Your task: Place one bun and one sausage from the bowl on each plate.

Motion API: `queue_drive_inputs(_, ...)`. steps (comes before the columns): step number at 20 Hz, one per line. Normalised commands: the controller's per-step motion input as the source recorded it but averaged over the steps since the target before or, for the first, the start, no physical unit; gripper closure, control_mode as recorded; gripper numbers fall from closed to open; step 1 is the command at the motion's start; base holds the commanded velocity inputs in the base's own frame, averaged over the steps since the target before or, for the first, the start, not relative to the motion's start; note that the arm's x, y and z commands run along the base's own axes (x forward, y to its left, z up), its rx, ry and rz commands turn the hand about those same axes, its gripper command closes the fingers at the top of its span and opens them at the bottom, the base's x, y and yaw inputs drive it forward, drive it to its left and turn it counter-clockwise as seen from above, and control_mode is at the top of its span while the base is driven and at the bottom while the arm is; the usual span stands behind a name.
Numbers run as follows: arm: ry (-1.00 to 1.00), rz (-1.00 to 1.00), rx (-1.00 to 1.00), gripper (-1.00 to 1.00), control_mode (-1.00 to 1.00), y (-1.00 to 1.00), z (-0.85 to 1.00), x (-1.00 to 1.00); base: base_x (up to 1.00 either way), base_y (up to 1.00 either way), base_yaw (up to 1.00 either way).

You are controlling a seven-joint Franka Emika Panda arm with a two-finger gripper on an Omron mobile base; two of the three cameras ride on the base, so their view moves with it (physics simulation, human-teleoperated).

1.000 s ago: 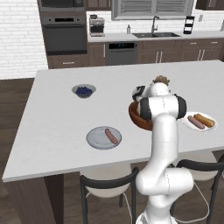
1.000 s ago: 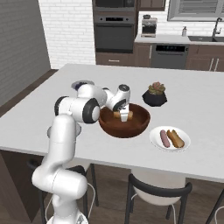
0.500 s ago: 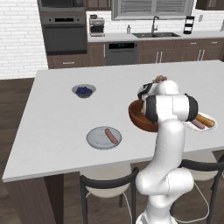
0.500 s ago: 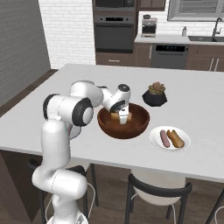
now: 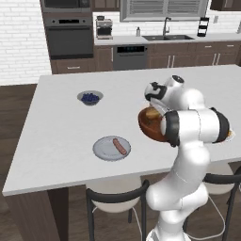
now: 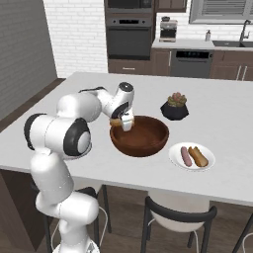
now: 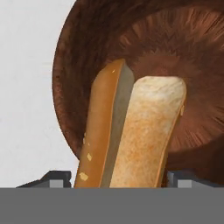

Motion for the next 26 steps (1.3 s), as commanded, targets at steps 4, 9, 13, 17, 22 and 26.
queue_drive_inputs(4, 0.06, 0.33, -0.13, 1.00, -1.00, 1.00, 0.64, -0.47, 0.00, 0.00, 0.00)
queue_drive_inputs(9, 0.02, 0.43, -0.22, 1.00, -1.00, 1.00, 0.11, -0.82, 0.00, 0.00, 0.00)
queue_drive_inputs(13, 0.01, 0.56, -0.16, 1.00, -1.00, 1.00, -0.07, -0.42, 0.00, 0.00, 0.00)
queue_drive_inputs(17, 0.11, 0.50, -0.05, 1.00, -1.00, 0.95, -0.18, 0.13, 0.00, 0.00, 0.00)
queue_drive_inputs(22, 0.24, 0.23, -0.04, 1.00, -1.00, 0.39, -0.28, 0.65, 0.00, 0.00, 0.00)
queue_drive_inputs(26, 0.21, 0.07, -0.10, 1.00, -1.00, 0.15, -0.31, 0.00, 0.00, 0.00, 0.00)
